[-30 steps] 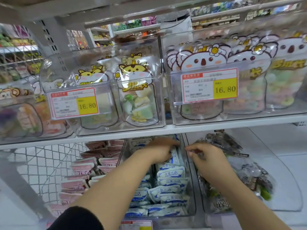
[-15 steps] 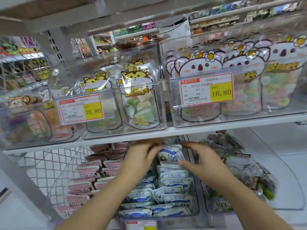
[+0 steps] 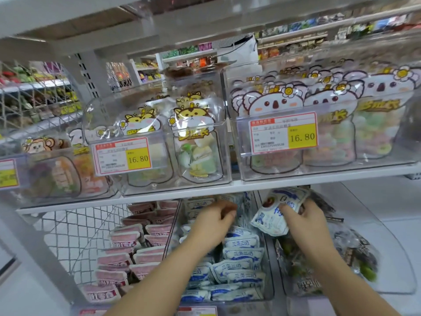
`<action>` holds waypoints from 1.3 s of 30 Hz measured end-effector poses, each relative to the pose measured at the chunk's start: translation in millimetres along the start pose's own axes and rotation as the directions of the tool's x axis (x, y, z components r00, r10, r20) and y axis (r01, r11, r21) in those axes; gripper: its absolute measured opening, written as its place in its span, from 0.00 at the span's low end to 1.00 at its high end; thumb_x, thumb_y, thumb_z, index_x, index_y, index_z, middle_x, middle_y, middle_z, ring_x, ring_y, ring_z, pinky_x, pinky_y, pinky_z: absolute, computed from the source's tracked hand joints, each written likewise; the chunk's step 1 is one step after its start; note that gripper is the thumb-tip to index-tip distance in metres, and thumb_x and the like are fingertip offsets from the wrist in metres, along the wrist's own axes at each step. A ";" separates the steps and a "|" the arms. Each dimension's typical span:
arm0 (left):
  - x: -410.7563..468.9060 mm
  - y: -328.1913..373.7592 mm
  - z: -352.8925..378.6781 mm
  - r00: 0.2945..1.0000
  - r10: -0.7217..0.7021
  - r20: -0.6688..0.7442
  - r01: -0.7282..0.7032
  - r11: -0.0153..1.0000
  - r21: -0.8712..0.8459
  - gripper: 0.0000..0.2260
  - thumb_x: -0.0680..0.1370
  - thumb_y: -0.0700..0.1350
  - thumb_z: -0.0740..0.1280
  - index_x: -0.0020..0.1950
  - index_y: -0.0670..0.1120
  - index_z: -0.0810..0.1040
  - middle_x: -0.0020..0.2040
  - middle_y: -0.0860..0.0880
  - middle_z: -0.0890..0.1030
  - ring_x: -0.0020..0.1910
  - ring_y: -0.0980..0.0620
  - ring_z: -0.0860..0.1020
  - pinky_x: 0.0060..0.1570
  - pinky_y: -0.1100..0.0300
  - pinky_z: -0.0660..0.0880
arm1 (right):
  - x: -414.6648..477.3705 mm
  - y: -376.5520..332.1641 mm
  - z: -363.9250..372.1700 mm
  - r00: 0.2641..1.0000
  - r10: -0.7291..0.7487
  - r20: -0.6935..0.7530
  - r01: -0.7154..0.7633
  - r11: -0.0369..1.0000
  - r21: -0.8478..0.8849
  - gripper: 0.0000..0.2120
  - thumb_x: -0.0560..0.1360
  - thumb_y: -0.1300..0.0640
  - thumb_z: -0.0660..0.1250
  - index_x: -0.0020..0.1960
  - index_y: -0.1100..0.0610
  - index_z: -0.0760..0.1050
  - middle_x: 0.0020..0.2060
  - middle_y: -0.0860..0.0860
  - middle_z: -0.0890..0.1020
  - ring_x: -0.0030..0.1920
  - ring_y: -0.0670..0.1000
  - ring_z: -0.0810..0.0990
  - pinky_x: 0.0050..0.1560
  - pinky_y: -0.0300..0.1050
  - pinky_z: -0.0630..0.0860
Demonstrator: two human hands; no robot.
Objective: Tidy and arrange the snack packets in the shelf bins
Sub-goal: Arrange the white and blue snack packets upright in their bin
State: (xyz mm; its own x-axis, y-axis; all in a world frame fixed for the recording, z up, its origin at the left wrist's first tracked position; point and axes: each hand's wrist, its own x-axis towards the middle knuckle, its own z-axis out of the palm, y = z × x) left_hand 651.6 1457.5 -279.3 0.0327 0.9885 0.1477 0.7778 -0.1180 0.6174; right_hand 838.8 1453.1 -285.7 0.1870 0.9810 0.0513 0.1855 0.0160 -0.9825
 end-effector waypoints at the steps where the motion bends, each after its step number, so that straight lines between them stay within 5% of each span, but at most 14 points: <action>1: 4.6 2.7 4.2 1.000 0.002 0.028 -0.004 0.999 0.054 0.13 0.81 0.46 0.61 0.64 0.48 0.75 0.57 0.51 0.79 0.53 0.56 0.76 0.43 0.72 0.65 | 2.2 0.5 -2.4 1.000 0.025 -0.010 -0.025 1.000 0.002 0.09 0.76 0.56 0.64 0.52 0.61 0.71 0.43 0.61 0.78 0.41 0.60 0.77 0.41 0.52 0.73; 6: 27.2 7.0 22.4 0.974 -0.065 0.219 0.006 0.965 0.262 0.13 0.81 0.50 0.60 0.61 0.45 0.76 0.55 0.45 0.80 0.53 0.47 0.77 0.46 0.61 0.71 | 8.9 2.3 -13.6 0.996 0.084 0.012 -0.084 0.996 0.007 0.08 0.76 0.57 0.63 0.53 0.58 0.73 0.45 0.56 0.81 0.45 0.57 0.80 0.45 0.51 0.75; 10: 26.7 5.8 31.4 0.891 -0.229 0.392 0.129 0.955 0.267 0.19 0.79 0.59 0.59 0.52 0.45 0.79 0.45 0.46 0.79 0.42 0.51 0.75 0.36 0.62 0.67 | 10.0 1.9 -17.7 0.995 0.091 0.034 -0.092 0.996 0.014 0.07 0.76 0.59 0.64 0.53 0.58 0.73 0.43 0.53 0.81 0.42 0.52 0.81 0.41 0.46 0.75; 13: 26.4 6.6 35.0 0.873 -0.301 0.384 0.229 0.948 0.223 0.14 0.76 0.57 0.63 0.49 0.46 0.77 0.45 0.47 0.80 0.42 0.51 0.76 0.40 0.62 0.70 | 10.2 1.9 -19.3 0.995 0.086 0.048 -0.086 0.996 -0.002 0.06 0.76 0.58 0.64 0.52 0.58 0.74 0.43 0.52 0.82 0.43 0.52 0.81 0.43 0.48 0.77; 17: 20.6 6.2 32.5 0.890 -0.326 0.319 0.333 0.942 0.035 0.10 0.80 0.44 0.59 0.39 0.45 0.68 0.34 0.49 0.72 0.27 0.57 0.73 0.24 0.67 0.67 | 8.9 0.9 -20.2 0.995 0.072 0.073 -0.072 0.997 0.002 0.07 0.76 0.57 0.64 0.53 0.57 0.74 0.43 0.52 0.82 0.44 0.51 0.81 0.46 0.50 0.77; 21: 8.2 -2.5 20.6 0.869 -0.436 0.235 0.492 0.813 -0.311 0.04 0.82 0.42 0.56 0.53 0.43 0.69 0.46 0.45 0.71 0.40 0.51 0.75 0.41 0.55 0.81 | 4.6 -1.1 -17.8 0.995 0.015 0.095 -0.016 1.000 0.010 0.09 0.76 0.54 0.66 0.55 0.55 0.73 0.46 0.51 0.82 0.46 0.52 0.81 0.45 0.48 0.75; 26: -3.3 -10.4 6.2 0.913 -0.383 0.139 0.407 0.838 -0.364 0.03 0.83 0.41 0.54 0.56 0.47 0.65 0.49 0.51 0.68 0.42 0.51 0.77 0.44 0.51 0.81 | -2.3 -1.6 -3.8 0.982 -0.105 0.158 0.124 0.985 -0.117 0.15 0.75 0.50 0.67 0.37 0.49 0.62 0.32 0.45 0.67 0.31 0.42 0.67 0.30 0.38 0.61; 30: -5.3 -17.9 2.3 0.925 -0.362 0.112 0.377 0.850 -0.368 0.03 0.83 0.42 0.54 0.55 0.47 0.66 0.52 0.45 0.71 0.40 0.49 0.76 0.41 0.51 0.82 | -8.0 -6.0 16.2 0.947 -0.230 0.223 0.278 0.936 -0.215 0.11 0.75 0.53 0.68 0.40 0.51 0.66 0.30 0.46 0.70 0.29 0.44 0.68 0.31 0.39 0.66; 32: -0.9 -22.4 2.1 0.933 -0.349 0.088 0.358 0.883 -0.303 0.03 0.83 0.43 0.54 0.55 0.49 0.65 0.51 0.45 0.74 0.38 0.48 0.77 0.40 0.53 0.81 | -8.1 -8.8 25.2 0.919 -0.260 0.297 0.342 0.899 -0.272 0.10 0.75 0.53 0.68 0.41 0.52 0.67 0.31 0.45 0.72 0.33 0.43 0.71 0.34 0.41 0.70; 35: 6.2 -29.8 -2.6 0.935 -0.332 0.127 0.355 0.887 -0.296 0.06 0.82 0.40 0.53 0.52 0.46 0.69 0.43 0.45 0.76 0.39 0.43 0.77 0.41 0.50 0.78 | -4.2 -7.8 36.3 0.872 -0.217 0.438 0.387 0.854 -0.348 0.08 0.75 0.55 0.68 0.53 0.51 0.74 0.46 0.44 0.80 0.48 0.46 0.79 0.49 0.45 0.77; 39: 9.9 -45.7 -14.6 0.955 -0.246 0.165 0.285 0.916 -0.284 0.11 0.81 0.35 0.56 0.44 0.48 0.71 0.45 0.46 0.81 0.43 0.50 0.78 0.47 0.54 0.78 | 0.1 -2.5 40.3 0.830 -0.168 0.532 0.474 0.715 -0.514 0.14 0.74 0.53 0.68 0.59 0.45 0.72 0.47 0.39 0.78 0.45 0.42 0.75 0.61 0.46 0.70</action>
State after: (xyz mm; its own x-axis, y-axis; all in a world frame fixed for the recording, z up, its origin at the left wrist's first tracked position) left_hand 607.2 1471.3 -294.8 -0.0567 0.9888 -0.1379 0.5429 0.1465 0.8269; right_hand 799.5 1460.9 -290.4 -0.3892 0.9142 0.1125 0.7172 0.3774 -0.5859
